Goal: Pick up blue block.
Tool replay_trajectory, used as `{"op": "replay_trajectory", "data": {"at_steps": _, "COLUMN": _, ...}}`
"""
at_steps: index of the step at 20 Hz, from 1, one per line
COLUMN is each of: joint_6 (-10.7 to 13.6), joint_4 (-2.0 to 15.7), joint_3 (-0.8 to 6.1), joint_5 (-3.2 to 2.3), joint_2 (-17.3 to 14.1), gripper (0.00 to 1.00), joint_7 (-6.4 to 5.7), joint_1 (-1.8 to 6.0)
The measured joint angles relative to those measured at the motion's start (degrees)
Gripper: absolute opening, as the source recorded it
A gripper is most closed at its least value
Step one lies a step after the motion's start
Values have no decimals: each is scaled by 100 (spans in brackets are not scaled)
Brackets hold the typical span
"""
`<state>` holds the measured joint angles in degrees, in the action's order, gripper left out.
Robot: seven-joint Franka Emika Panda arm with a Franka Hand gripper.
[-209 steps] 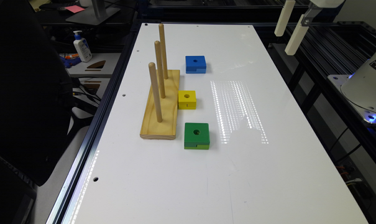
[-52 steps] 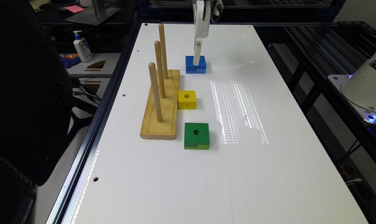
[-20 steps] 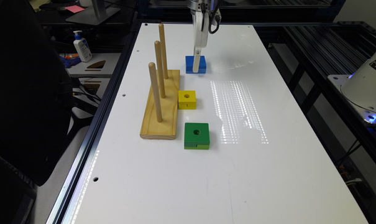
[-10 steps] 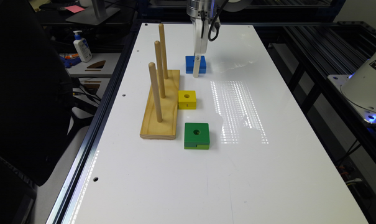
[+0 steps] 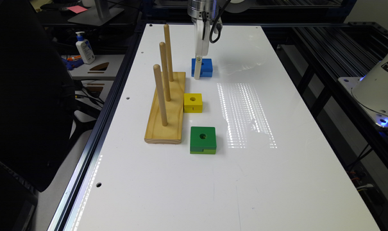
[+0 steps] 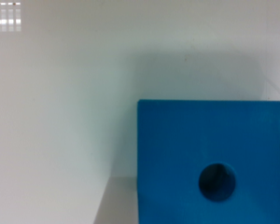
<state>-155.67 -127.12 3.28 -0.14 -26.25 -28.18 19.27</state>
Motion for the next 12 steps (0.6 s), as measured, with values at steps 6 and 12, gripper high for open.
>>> {"op": "replay_trajectory", "data": {"at_steps": 6, "joint_6": 0, "joint_4": 0, "joint_3": 0, "joint_5": 0, "joint_2": 1, "gripper": 0, "joint_7": 1, "joint_1": 0}}
{"op": "replay_trajectory", "data": {"at_steps": 12, "joint_6": 115, "joint_4": -2, "joint_3": -2, "joint_5": 0, "joint_2": 106, "gripper": 0, "joint_7": 1, "joint_1": 7}}
